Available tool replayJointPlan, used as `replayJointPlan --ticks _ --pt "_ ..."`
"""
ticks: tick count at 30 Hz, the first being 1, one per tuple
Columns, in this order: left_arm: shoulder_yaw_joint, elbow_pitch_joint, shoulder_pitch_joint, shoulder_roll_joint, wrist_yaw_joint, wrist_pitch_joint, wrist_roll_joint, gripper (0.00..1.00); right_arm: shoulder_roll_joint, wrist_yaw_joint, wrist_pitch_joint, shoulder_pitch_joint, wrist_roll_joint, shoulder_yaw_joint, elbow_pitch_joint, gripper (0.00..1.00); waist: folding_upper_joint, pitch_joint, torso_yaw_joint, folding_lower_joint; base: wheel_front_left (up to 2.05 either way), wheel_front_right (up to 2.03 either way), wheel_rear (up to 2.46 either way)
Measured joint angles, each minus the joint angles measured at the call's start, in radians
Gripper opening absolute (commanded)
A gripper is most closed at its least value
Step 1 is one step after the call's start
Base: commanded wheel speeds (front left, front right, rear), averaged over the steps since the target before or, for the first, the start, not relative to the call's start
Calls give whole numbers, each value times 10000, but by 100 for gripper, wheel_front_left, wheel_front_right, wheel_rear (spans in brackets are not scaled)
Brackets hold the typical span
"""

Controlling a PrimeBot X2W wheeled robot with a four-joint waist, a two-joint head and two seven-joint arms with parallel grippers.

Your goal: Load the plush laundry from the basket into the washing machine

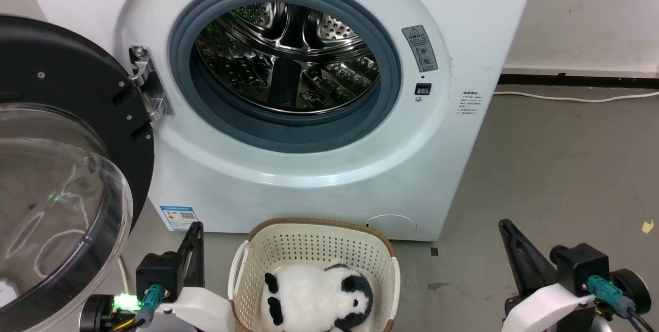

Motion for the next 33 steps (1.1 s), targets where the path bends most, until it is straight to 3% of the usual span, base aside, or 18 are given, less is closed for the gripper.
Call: replayJointPlan --ticks 23,24,33 --pt "6 0 0 0 0 0 0 0 0 0 0 0 0 2 0 0 0 0 0 0 0 0 0" --pt "4 2 4 0 2 0 -2 100 0 0 0 3 2 4 4 100 0 0 0 0 0 0 0" --pt "-54 4 6 0 19 -19 -2 100 0 0 -35 5 38 -8 13 100 0 -2 -14 0 0 0 0"
